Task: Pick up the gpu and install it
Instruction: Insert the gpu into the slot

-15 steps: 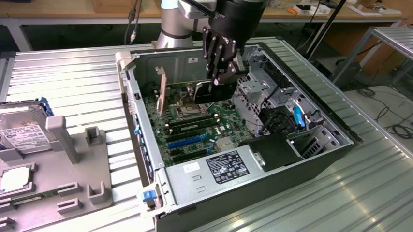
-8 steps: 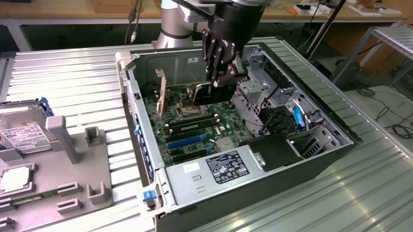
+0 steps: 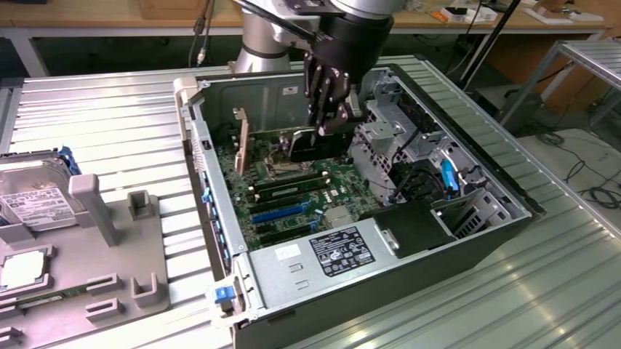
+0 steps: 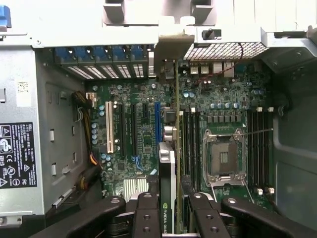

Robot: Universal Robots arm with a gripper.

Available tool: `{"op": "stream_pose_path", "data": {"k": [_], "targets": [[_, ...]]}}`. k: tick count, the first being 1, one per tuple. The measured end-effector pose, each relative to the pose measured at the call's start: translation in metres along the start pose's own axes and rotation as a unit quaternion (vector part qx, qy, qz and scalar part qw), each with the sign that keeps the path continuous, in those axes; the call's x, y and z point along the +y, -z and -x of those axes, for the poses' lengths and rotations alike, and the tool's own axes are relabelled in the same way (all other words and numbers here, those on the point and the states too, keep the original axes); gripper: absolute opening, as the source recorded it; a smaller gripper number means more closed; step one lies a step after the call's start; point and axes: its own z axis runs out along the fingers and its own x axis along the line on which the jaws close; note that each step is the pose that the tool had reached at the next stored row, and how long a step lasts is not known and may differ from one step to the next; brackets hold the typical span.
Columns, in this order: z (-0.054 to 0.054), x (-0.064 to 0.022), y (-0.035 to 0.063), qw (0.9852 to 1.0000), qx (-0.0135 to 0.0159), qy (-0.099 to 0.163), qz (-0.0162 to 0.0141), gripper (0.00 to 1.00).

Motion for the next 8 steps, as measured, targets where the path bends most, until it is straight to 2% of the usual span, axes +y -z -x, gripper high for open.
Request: {"op": "stream_pose_path", "data": {"k": [8], "targets": [[-0.0001,-0.0002,-0.0040,1.0000,0.0000,0.000,0.0000,0.27]]}}
